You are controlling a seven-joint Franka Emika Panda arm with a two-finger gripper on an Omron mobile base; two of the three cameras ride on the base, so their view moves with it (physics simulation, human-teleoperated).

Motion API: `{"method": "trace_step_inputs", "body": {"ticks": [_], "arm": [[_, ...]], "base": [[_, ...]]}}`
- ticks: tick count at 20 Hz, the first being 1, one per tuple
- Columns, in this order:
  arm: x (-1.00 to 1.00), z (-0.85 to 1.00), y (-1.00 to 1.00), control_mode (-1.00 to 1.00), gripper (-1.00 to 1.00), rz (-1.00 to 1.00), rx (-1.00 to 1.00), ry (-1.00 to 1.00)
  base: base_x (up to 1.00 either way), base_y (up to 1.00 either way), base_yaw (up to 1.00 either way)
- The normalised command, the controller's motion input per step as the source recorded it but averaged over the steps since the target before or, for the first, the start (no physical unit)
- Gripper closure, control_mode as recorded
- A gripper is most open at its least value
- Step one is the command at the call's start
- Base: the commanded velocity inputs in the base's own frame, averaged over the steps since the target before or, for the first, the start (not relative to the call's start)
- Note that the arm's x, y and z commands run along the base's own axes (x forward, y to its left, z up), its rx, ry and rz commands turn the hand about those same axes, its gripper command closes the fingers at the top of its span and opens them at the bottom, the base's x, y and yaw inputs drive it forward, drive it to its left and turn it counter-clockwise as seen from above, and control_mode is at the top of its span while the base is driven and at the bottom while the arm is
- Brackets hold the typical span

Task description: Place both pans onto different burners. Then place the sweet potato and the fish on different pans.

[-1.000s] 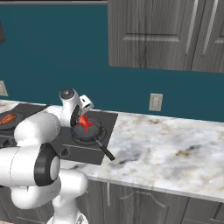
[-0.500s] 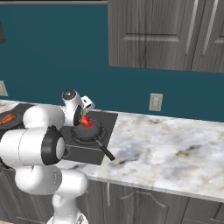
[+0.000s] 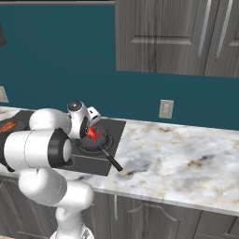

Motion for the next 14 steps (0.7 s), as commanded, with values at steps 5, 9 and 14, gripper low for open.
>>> {"method": "trace_step_inputs", "body": {"ticks": [5, 9, 14], "arm": [[0.15, -0.20, 0.00, -1.00, 1.00, 0.00, 0.00, 0.00], [0.26, -0.18, 0.00, -1.00, 1.00, 0.00, 0.00, 0.00], [0.26, -0.17, 0.00, -1.00, 1.00, 0.00, 0.00, 0.00]], "base": [[0.00, 0.00, 0.00], [0.00, 0.00, 0.00], [0.00, 0.00, 0.00]]}}
